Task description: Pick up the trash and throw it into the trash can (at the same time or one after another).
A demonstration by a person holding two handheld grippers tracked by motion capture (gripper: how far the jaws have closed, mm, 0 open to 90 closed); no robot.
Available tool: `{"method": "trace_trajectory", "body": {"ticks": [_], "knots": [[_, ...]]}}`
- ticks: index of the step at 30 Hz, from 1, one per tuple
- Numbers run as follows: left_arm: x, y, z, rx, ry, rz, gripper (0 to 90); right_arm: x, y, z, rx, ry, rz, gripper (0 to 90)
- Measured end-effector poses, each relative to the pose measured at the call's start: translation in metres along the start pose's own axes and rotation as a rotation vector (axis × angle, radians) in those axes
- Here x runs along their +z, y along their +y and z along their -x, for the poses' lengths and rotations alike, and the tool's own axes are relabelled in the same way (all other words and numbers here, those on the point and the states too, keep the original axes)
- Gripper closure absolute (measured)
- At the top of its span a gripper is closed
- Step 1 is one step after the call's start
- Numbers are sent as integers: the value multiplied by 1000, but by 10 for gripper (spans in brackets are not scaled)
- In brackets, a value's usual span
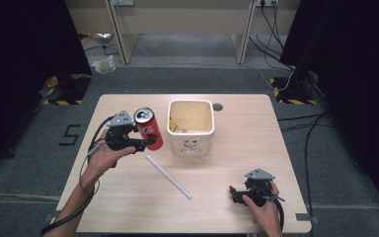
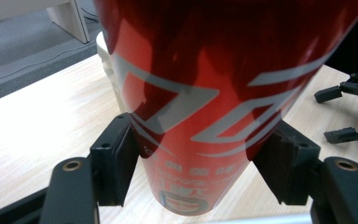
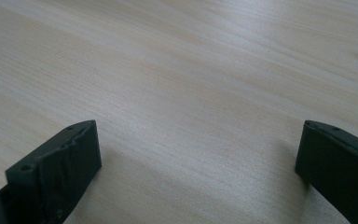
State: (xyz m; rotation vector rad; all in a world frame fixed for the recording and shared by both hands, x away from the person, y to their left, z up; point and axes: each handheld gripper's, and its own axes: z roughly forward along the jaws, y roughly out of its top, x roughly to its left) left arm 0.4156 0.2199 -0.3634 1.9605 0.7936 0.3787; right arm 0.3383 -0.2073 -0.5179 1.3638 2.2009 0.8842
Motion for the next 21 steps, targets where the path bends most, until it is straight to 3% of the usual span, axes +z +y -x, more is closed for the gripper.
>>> {"method": "trace_trajectory", "body": {"ticks": [9, 11, 21], "knots": [[5, 21, 2, 8, -15, 9, 341, 0, 0, 0, 0, 0, 1, 2], [7, 27, 3, -1, -35, 17, 340, 0, 0, 0, 0, 0, 1, 2], [16, 46, 4, 3, -39, 16, 340, 0, 0, 0, 0, 0, 1, 2]]}}
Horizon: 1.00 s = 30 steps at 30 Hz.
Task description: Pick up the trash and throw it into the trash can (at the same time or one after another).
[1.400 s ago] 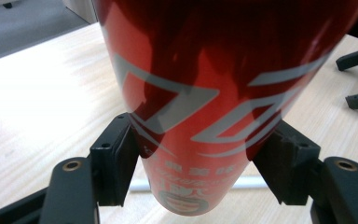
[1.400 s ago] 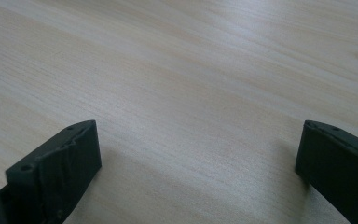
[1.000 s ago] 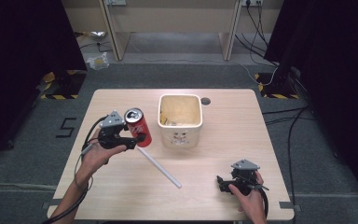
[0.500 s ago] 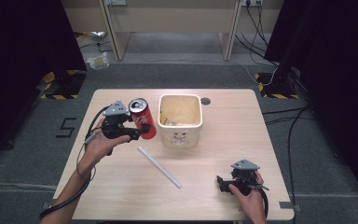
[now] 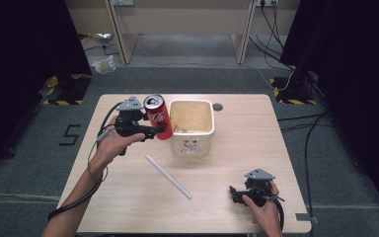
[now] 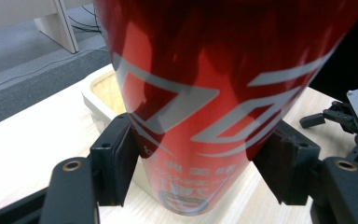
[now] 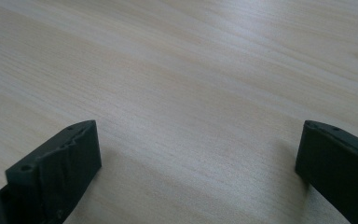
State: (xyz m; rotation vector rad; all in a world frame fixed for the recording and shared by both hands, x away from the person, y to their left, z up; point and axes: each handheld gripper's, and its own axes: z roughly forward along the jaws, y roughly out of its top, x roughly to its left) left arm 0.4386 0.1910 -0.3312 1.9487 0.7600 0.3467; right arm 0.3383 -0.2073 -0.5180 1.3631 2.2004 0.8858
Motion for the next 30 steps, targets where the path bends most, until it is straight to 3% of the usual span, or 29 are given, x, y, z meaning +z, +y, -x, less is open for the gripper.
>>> {"method": "trace_trajectory", "body": {"ticks": [16, 30], "knots": [[32, 24, -1, -1, 17, 2, 341, 0, 0, 0, 0, 1, 0, 2], [62, 29, 1, -5, 23, -15, 340, 0, 0, 0, -2, 0, -2, 2]]}}
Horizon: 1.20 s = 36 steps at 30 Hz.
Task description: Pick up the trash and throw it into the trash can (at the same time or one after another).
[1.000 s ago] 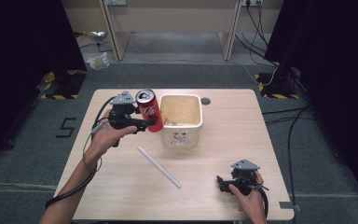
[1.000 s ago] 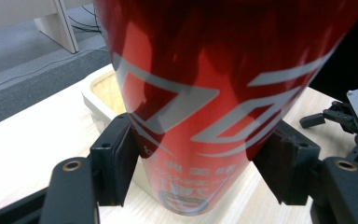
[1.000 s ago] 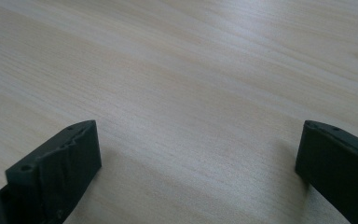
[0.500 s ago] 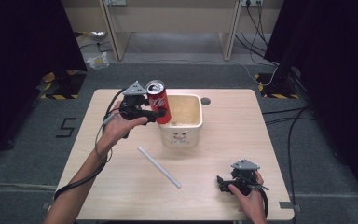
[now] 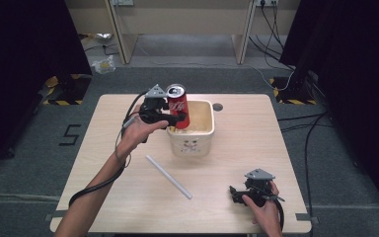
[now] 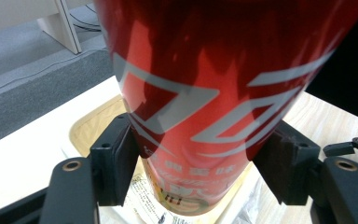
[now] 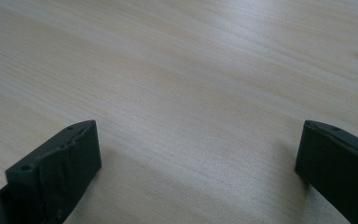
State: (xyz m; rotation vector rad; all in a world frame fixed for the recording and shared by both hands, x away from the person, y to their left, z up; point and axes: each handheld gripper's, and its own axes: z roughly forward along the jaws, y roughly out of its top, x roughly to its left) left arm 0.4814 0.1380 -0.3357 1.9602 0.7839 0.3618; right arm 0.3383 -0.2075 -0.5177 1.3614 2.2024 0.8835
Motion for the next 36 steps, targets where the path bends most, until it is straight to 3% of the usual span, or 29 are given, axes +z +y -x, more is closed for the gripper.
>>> {"method": "trace_trajectory", "body": {"ticks": [13, 22, 36], "knots": [[23, -15, -4, -5, 9, -49, 338, 0, 0, 0, 0, -1, 1, 2], [26, -26, -5, -6, 12, -64, 337, 0, 0, 0, 0, 0, 0, 2], [28, -30, -7, -1, 17, -82, 336, 0, 0, 0, 0, -1, 1, 2]]}}
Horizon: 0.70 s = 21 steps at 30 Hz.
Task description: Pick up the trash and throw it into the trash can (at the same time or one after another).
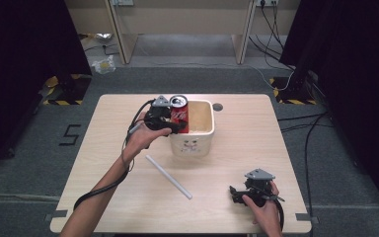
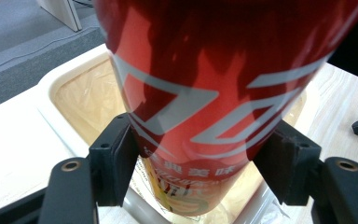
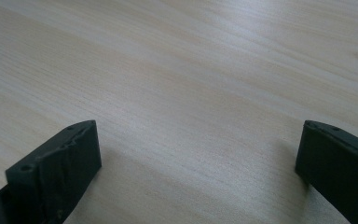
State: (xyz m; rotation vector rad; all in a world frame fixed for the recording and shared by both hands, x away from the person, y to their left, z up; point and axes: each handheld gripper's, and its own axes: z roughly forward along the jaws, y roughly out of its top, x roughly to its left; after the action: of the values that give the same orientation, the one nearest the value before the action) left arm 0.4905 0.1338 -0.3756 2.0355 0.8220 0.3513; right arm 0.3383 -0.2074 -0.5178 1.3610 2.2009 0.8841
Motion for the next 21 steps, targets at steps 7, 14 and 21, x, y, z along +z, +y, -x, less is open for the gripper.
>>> {"method": "trace_trajectory", "body": {"ticks": [7, 14, 21], "knots": [[0, -2, -1, 3, -2, -1, 333, 0, 0, 0, 0, 0, 0, 2], [1, -2, -1, -4, -6, 7, 326, 0, 0, 0, 0, 0, 1, 2], [0, -1, -1, -7, -9, 16, 314, 0, 0, 0, 0, 4, 0, 2]]}}
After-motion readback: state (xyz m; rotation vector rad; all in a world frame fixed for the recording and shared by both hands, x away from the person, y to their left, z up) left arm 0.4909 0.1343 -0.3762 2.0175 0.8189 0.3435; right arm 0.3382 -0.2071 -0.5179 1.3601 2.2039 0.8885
